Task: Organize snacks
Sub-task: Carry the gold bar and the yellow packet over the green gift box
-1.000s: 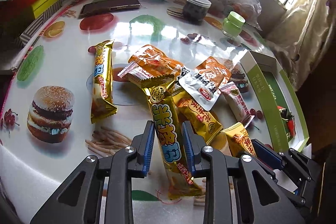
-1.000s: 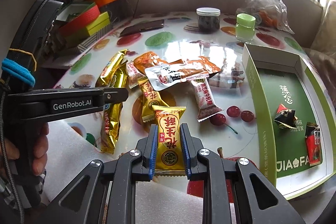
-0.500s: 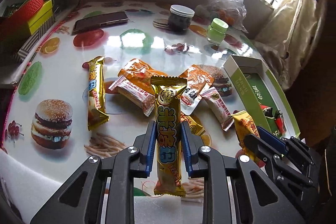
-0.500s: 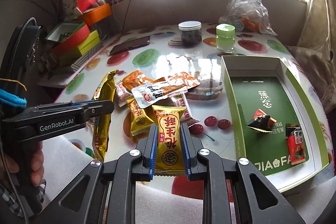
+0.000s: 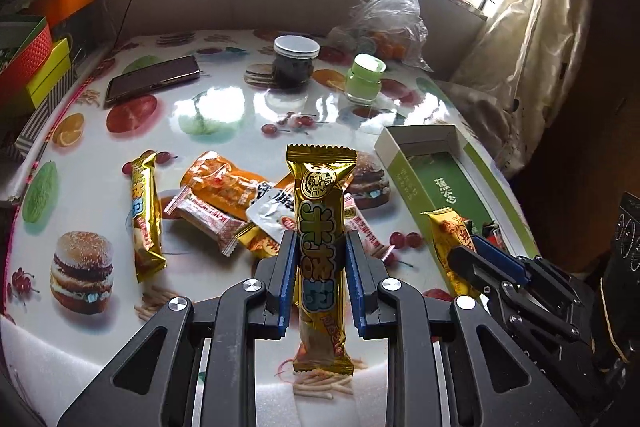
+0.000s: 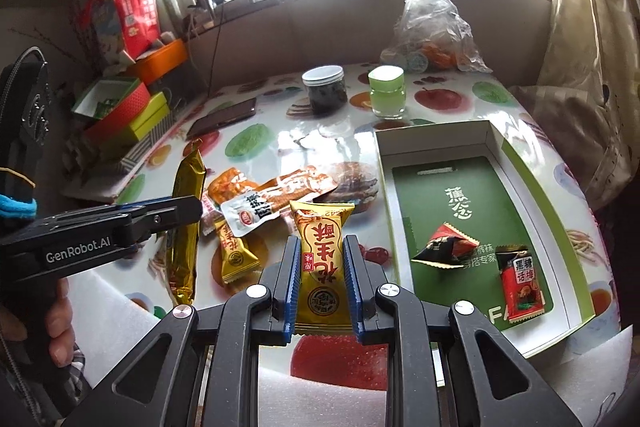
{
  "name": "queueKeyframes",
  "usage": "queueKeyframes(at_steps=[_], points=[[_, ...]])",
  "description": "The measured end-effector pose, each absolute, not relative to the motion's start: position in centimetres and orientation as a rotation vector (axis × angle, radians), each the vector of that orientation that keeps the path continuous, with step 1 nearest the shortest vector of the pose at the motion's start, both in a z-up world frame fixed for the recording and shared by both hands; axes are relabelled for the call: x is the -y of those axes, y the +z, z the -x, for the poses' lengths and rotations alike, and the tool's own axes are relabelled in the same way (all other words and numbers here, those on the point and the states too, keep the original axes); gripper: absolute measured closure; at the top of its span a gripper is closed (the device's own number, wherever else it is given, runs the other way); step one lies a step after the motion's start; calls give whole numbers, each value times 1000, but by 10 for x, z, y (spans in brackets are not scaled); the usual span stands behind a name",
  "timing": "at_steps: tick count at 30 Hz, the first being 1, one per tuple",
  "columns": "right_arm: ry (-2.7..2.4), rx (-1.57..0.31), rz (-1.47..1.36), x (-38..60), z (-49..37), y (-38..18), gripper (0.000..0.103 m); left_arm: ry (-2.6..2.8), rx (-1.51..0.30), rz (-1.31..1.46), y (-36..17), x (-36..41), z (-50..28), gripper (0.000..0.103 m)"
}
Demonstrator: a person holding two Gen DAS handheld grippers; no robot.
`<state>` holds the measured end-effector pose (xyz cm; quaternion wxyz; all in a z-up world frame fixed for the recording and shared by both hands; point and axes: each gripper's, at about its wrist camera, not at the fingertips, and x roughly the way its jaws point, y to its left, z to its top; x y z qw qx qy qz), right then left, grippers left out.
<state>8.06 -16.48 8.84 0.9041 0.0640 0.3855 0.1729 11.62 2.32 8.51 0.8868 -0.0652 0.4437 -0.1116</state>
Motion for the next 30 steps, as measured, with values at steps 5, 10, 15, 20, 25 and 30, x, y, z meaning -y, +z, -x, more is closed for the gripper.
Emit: queueKeyframes(at_steps=[5, 10, 15, 20, 25, 30], points=[[314, -782, -153, 185, -83, 93, 83, -287, -906, 135, 97, -3, -124, 79], [254, -780, -160, 207, -86, 95, 83, -348, -893, 138, 107, 23, -133, 79], [201, -783, -165, 230, -90, 95, 83, -404, -894, 132, 109, 49, -142, 79], [163, -794, -177, 248, -94, 89, 83, -453, -912, 140, 106, 70, -152, 79], [129, -819, -186, 261, -100, 79, 83, -482, -940, 153, 101, 87, -165, 79], [108, -842, -203, 272, -107, 69, 83, -489, -966, 169, 92, 101, -180, 79]])
